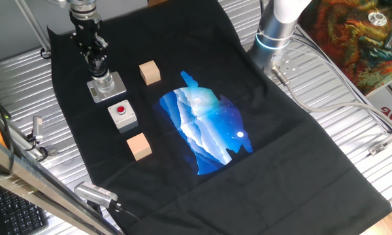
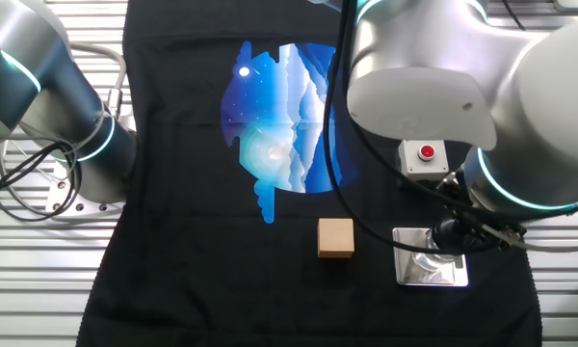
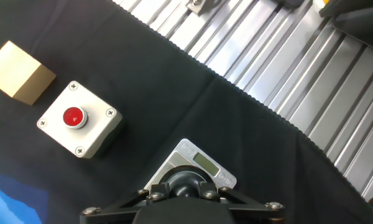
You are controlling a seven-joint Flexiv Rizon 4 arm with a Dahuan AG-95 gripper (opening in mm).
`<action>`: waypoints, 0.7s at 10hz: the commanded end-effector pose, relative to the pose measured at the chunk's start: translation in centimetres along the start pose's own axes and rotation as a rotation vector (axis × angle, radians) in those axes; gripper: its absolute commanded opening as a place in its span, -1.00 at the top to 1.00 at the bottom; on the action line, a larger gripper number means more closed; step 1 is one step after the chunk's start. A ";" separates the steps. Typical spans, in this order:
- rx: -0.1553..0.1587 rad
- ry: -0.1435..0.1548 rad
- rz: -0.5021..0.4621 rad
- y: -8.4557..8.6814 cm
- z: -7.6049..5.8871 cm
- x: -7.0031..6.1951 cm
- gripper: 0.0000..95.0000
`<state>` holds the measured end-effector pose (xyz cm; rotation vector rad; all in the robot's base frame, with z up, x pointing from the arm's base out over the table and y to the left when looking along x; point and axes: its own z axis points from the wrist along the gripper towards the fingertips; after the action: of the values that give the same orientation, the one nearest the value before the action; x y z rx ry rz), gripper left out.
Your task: Screw the lid onto the jar
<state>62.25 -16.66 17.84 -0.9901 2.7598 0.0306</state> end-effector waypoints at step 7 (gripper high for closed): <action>0.024 -0.035 -0.055 0.0 -0.1 0.0 1.00</action>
<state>62.34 -16.72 17.88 -1.0492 2.6931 0.0077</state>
